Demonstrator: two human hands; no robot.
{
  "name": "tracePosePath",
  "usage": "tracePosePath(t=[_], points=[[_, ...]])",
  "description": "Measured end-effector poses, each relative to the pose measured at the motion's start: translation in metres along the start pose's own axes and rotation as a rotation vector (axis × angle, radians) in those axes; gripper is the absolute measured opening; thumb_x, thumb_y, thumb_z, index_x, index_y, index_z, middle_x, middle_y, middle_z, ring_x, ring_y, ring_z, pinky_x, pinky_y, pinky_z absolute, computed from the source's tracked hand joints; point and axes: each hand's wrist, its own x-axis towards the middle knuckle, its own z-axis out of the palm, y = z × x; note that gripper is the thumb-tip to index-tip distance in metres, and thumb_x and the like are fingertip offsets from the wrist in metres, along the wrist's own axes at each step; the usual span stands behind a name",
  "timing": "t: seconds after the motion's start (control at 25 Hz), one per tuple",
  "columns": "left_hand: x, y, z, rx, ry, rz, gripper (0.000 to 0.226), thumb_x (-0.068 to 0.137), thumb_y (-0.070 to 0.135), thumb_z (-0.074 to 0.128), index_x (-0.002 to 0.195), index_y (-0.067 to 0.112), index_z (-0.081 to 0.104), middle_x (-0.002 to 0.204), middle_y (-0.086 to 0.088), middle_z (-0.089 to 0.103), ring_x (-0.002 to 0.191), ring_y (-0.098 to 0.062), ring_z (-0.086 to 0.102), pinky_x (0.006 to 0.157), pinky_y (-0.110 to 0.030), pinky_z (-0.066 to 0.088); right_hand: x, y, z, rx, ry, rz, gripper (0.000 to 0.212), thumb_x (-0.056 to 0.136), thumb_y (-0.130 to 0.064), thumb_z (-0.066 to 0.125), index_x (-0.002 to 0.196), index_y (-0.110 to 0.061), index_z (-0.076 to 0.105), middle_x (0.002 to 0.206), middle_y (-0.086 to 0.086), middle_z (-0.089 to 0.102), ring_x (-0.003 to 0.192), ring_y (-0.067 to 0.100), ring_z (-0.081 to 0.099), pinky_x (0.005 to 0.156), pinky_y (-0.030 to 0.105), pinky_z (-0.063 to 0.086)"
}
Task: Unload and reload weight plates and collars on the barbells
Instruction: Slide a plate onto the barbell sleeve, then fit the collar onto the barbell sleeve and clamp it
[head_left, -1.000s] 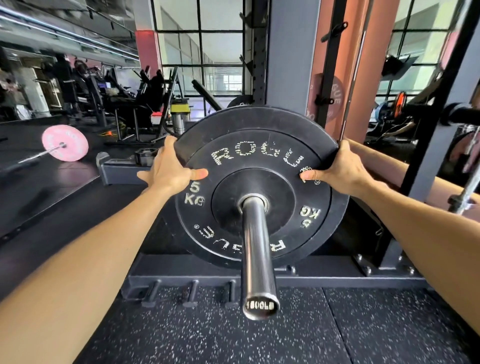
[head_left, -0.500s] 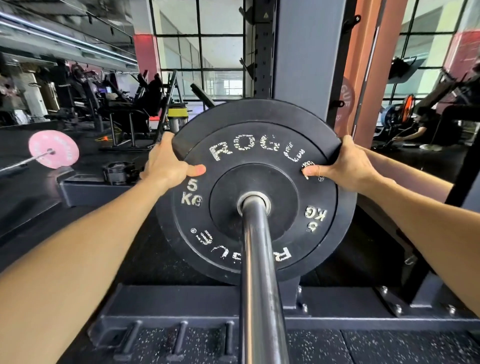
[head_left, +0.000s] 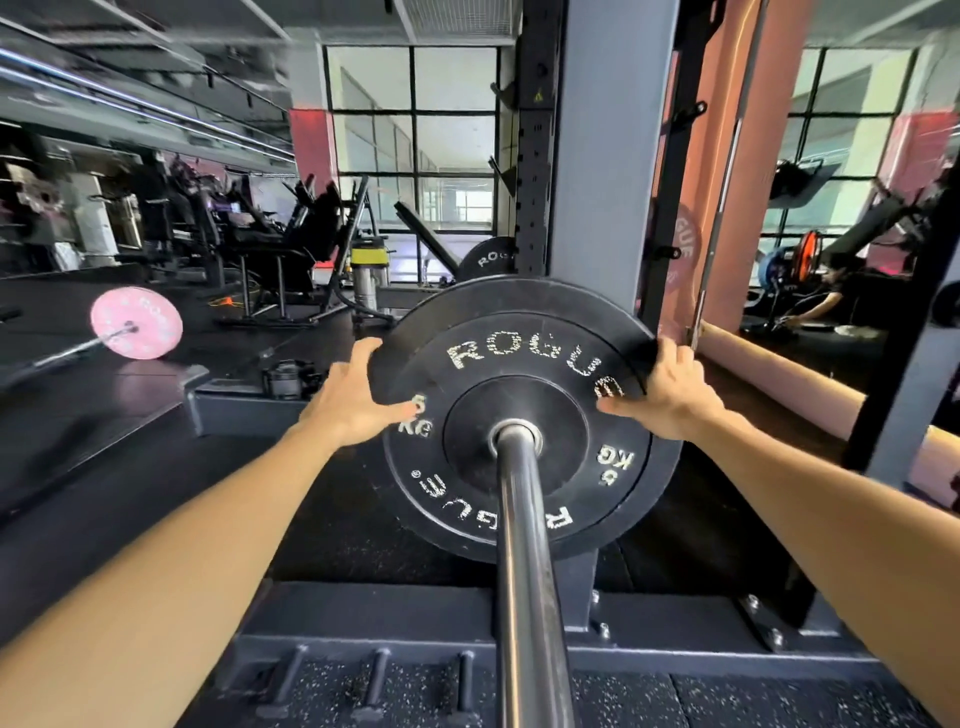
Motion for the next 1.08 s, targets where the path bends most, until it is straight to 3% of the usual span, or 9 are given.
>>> tracePosePath(t=[0.12,0.28,0.44,0.6,0.84,1.08], points=[[-0.034,-0.008,-0.031,0.111,-0.067,-0.066,0.085,0.067,0.073,0.066,0.138,0.043,0.030,0.146,-0.007,0.039,0.124,-0.036,0.047,0.101,-0.056,0.039,-0.033,-0.017,-0.017,0.001,-0.064,-0.135,0.121,0.067,-0.069,0.073,0.154,-0.014,0.010,0.155,0.013,0.024,0.144,0.032,0.024,0.116,0.046,0.024],[-0.099,-0.018,-0.079,0.125,-0.061,-0.104,0.084,0.066,0.073,0.066,0.138,0.040,0.037,0.149,-0.004,0.040,0.129,-0.034,0.045,0.104,-0.054,0.038,-0.093,-0.056,-0.033,0.075,-0.235,-0.273,0.121,0.062,-0.086,0.054,0.154,-0.016,0.019,0.158,0.009,0.026,0.146,0.027,0.024,0.118,0.046,0.024],[-0.165,-0.050,-0.122,0.123,-0.006,-0.147,0.082,0.072,0.062,0.072,0.141,0.032,0.038,0.142,-0.005,0.047,0.122,-0.030,0.051,0.099,-0.043,0.043,-0.157,-0.101,-0.034,0.229,-0.298,-0.366,0.112,0.058,-0.086,0.053,0.147,-0.020,0.037,0.149,0.003,0.042,0.135,0.021,0.043,0.110,0.036,0.033],[-0.212,-0.074,-0.165,0.114,-0.003,-0.162,0.081,0.075,0.057,0.073,0.142,0.030,0.037,0.145,-0.008,0.045,0.128,-0.028,0.047,0.102,-0.043,0.042,-0.199,-0.147,-0.033,0.287,-0.335,-0.401,0.111,0.060,-0.087,0.051,0.146,-0.017,0.041,0.149,0.003,0.046,0.130,0.023,0.050,0.111,0.043,0.037],[-0.229,-0.113,-0.198,0.133,0.050,-0.172,0.075,0.073,0.061,0.071,0.137,0.035,0.041,0.143,-0.008,0.047,0.127,-0.029,0.048,0.101,-0.045,0.042,-0.221,-0.217,-0.012,0.169,-0.369,-0.485,0.084,0.089,-0.066,0.049,0.148,-0.009,0.033,0.151,0.011,0.041,0.136,0.028,0.043,0.112,0.046,0.034],[-0.136,-0.153,-0.182,0.196,-0.003,-0.133,0.079,0.066,0.068,0.068,0.134,0.038,0.042,0.140,-0.004,0.049,0.126,-0.028,0.048,0.102,-0.049,0.042,-0.133,-0.280,0.045,0.097,-0.360,-0.509,0.056,0.104,-0.041,0.036,0.146,-0.005,0.032,0.149,0.016,0.039,0.135,0.031,0.040,0.109,0.039,0.033]])
